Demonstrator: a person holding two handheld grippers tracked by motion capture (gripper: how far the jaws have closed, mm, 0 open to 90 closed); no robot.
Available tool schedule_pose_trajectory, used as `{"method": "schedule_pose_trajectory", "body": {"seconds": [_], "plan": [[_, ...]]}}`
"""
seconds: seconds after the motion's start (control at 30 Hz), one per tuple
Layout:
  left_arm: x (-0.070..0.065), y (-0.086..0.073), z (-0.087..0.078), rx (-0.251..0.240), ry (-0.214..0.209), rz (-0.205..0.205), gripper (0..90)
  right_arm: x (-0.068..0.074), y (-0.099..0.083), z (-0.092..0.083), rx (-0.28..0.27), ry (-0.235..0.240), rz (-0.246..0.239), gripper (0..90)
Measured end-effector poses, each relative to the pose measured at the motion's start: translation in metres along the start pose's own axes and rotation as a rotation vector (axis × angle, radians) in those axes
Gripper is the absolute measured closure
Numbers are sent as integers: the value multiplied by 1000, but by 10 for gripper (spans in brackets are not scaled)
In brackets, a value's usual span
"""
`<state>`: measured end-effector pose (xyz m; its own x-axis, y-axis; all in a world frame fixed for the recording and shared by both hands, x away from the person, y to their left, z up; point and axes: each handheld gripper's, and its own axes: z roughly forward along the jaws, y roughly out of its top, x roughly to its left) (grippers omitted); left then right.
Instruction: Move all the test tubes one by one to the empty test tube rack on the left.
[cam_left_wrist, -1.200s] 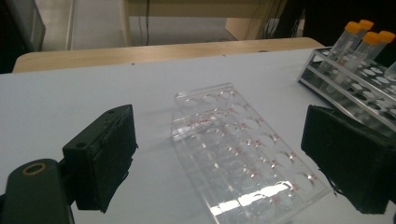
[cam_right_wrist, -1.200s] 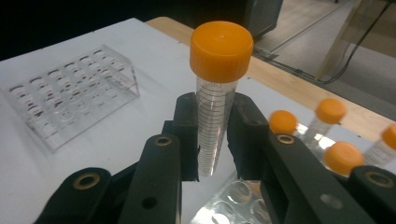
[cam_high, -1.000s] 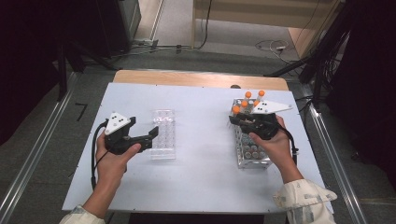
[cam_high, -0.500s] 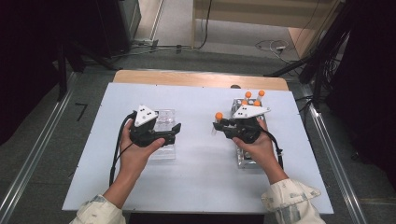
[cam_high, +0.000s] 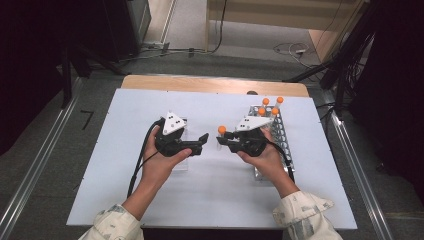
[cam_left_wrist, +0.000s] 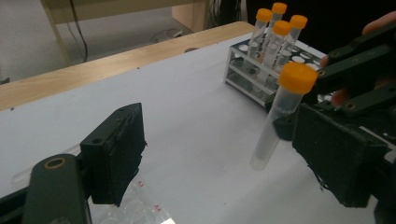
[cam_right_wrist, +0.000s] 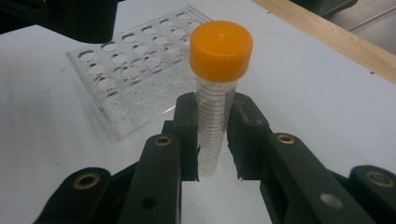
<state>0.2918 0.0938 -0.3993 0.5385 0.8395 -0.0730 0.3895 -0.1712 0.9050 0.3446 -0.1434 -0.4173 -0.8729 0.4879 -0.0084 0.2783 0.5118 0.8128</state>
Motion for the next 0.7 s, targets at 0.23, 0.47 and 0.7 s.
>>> {"method": "schedule_pose_trajectory", "body": {"seconds": [0.23, 0.47, 0.7], "plan": [[-12, 4, 7, 9, -54, 18, 288, 7, 4, 10, 9, 24, -15, 718], [-15, 3, 14, 17, -110, 14, 413, 12, 6, 15, 12, 45, -28, 718], [-17, 2, 14, -4, -130, 32, 620, 15, 7, 17, 12, 62, -32, 718]]}}
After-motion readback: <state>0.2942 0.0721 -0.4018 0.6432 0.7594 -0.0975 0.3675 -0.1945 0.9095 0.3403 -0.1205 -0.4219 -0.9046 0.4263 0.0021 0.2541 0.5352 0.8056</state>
